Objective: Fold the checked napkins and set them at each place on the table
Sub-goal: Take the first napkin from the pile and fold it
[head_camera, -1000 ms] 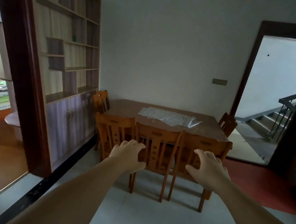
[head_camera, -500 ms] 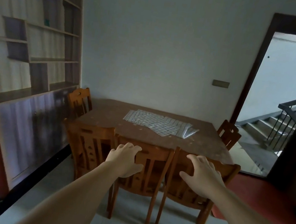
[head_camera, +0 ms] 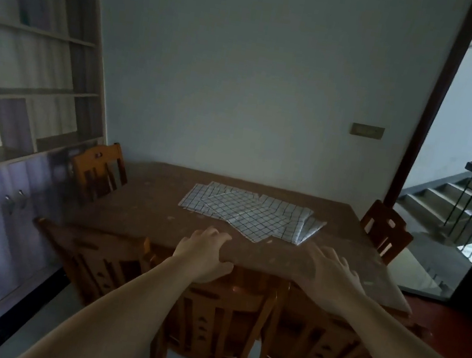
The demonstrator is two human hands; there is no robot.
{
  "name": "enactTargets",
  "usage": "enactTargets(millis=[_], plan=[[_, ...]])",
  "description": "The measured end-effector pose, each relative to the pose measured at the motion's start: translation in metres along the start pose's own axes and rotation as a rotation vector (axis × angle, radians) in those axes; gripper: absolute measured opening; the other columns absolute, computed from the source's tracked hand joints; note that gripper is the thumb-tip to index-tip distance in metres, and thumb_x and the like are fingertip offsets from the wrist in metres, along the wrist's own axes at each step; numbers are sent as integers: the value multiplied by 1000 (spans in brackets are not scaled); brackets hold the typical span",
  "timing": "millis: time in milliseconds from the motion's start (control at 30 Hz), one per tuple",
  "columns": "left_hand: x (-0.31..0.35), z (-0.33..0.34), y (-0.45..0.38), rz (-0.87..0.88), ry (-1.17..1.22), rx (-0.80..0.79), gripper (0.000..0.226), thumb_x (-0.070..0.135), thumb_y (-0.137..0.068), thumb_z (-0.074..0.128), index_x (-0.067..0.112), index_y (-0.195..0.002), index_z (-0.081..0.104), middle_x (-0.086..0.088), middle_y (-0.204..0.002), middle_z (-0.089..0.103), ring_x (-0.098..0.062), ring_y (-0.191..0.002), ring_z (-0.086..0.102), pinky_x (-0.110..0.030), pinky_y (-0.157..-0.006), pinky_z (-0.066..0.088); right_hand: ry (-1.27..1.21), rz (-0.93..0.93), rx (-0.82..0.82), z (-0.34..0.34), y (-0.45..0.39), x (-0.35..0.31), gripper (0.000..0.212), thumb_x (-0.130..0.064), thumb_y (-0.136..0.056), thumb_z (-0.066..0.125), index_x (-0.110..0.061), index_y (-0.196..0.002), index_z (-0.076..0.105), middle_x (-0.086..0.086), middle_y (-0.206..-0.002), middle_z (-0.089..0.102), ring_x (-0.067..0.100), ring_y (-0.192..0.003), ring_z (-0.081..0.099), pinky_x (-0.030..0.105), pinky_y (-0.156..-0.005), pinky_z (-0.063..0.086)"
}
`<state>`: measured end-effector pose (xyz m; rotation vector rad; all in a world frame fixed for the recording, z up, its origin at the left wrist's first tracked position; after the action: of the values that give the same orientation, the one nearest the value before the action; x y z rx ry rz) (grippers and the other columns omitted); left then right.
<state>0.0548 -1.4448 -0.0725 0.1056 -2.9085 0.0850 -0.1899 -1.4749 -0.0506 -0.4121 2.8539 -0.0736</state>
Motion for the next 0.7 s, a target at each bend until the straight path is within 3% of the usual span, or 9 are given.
enactTargets(millis=[133,233,467,700], plan=[[-4,13,-83,-34,-58,-37,68,57,-85,55,35,-146,31,4,-153,32,-21,-139,33,-45,-109,35,-5,-24,-70,18,-93,26,74,-51,-85,60,-33,-147,23,-1,-154,25,26,-140,28,48,-111,31],[-6,14,-142,-66,-66,-36,67,57,-85,56,35,-144,34,5,-152,34,-21,-137,35,-43,-107,37,-35,-31,-96,22,-161,42,89,-66,-76,62,-32,-148,23,0,-155,25,28,-142,26,51,-112,28],[-18,19,-273,-90,-68,-11,67,53,-87,55,30,-146,34,2,-150,38,-20,-134,39,-41,-103,39,-41,-57,-63,39,-308,60,74,-57,-86,57,-29,-148,26,2,-153,32,26,-138,34,52,-109,31],[-74,79,-410,-135,34,-40,65,50,-89,56,23,-145,36,-2,-146,44,-21,-131,44,-40,-101,41,-20,-29,-95,112,-437,62,73,-57,-87,56,-29,-148,26,1,-152,33,25,-136,37,51,-108,34]])
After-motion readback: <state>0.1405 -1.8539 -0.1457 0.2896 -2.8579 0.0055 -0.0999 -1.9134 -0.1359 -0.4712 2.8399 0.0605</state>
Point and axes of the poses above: each hand's wrist, its own y-axis away from the middle knuckle, its own z-axis out of the palm, x = y × z, the point moved 3 cm from there along -y, towards the middle knuckle
